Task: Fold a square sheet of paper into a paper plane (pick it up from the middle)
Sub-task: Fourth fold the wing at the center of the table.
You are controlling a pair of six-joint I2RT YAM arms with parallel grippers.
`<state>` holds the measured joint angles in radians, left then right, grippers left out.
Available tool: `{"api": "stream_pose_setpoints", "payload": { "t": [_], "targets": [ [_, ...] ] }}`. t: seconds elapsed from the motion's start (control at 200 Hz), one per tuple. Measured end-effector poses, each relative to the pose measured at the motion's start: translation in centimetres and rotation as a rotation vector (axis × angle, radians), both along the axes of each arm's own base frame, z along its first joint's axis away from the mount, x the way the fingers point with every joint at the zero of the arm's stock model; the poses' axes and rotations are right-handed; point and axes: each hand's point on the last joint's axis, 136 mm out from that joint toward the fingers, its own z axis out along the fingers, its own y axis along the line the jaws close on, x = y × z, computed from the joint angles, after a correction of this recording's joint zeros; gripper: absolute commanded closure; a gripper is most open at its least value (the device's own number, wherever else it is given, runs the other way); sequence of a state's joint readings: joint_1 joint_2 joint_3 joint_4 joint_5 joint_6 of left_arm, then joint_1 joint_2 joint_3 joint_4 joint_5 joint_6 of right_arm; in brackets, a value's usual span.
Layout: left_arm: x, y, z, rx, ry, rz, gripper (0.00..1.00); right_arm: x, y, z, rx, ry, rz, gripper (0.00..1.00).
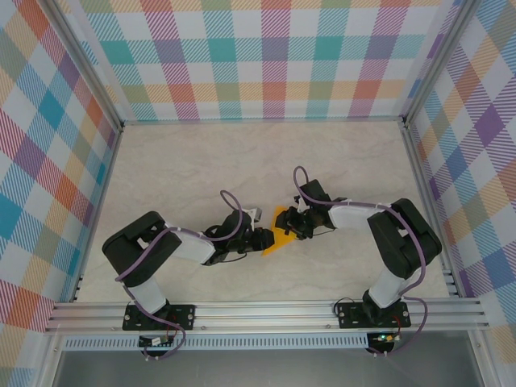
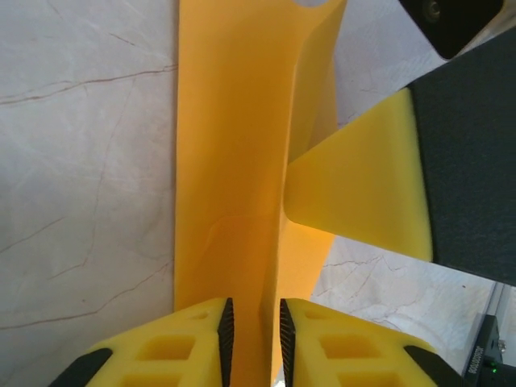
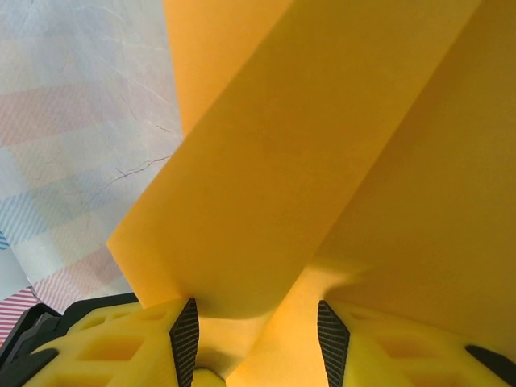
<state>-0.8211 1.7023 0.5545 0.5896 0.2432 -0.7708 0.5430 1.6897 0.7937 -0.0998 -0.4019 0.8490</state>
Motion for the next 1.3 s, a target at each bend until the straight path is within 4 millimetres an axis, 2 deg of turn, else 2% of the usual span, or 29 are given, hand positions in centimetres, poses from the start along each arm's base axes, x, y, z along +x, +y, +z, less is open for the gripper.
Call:
{"api": "stream_pose_setpoints", "payload": {
  "t": [0.11,0.245,0.33,0.435,0.65,0.975,1.3],
  "targets": [
    [-0.1,0.6,0.4,0.018,0.009,0.006,0.65,0.0,0.0,0.0,-0.004,0.007,-0.002,0.53],
    [0.2,1.8,2.2,0.033,-0.012,0.035,0.58,0.1,-0.1,0.0,-0.018,0.013,-0.007,0.53],
    [0.3,2.2,3.6,0.024,-0.035,0.042,0.57,0.1,-0.2,-0.1,-0.025,0.017,-0.008,0.54],
    [0.1,2.0,4.3,0.004,-0.041,0.029,0.59,0.1,-0.3,-0.1,-0.037,0.023,-0.01,0.55],
    [-0.7,0.8,3.9,-0.029,0.006,-0.027,0.69,0.2,-0.4,-0.2,-0.057,0.031,-0.017,0.54],
    [-0.6,-1.5,3.9,-0.068,0.048,-0.089,0.82,0.3,-0.5,-0.2,-0.076,0.048,-0.02,0.53],
    [-0.7,-1.3,1.6,-0.002,0.111,-0.085,0.87,0.3,-0.6,-0.3,-0.086,0.062,-0.021,0.53]
  ]
}}
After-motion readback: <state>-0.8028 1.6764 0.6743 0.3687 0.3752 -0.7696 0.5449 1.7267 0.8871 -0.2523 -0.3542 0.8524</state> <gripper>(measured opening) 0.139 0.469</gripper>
